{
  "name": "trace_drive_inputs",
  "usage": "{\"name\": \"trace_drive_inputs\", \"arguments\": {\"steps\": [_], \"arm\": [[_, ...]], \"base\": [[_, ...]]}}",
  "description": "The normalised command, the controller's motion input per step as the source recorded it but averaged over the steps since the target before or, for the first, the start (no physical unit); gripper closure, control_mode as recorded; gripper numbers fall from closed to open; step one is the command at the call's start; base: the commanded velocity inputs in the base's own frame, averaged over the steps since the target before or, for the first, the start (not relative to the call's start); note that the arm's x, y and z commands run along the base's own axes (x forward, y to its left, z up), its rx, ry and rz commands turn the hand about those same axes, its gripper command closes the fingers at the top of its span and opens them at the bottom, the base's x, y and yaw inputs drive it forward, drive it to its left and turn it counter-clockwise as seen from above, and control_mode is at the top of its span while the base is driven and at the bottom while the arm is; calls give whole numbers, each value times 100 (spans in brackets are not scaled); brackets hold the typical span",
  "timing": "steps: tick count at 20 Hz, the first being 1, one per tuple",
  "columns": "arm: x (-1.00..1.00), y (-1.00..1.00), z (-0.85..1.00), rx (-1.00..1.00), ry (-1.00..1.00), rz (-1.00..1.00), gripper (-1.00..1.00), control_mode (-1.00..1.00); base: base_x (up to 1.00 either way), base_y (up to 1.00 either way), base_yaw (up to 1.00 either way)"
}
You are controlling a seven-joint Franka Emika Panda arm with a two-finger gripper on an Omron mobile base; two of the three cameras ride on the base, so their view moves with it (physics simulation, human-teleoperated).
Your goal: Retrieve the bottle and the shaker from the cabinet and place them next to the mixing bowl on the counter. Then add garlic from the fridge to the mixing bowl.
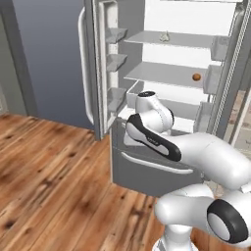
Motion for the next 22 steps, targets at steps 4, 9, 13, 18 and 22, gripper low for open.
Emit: {"name": "trace_drive_inputs", "arguments": {"steps": [4,9,13,18,22], "arm": [[0,0,0,0,0,0,-100,100],[0,0,0,0,0,0,-100,100],[0,0,0,0,0,0,-100,100],[0,0,0,0,0,0,-100,100],[0,0,0,0,0,0,-100,100]], "base": [[32,9,-46],[38,25,-27],[62,44,-27],[57,29,-30],[16,10,-27]]}}
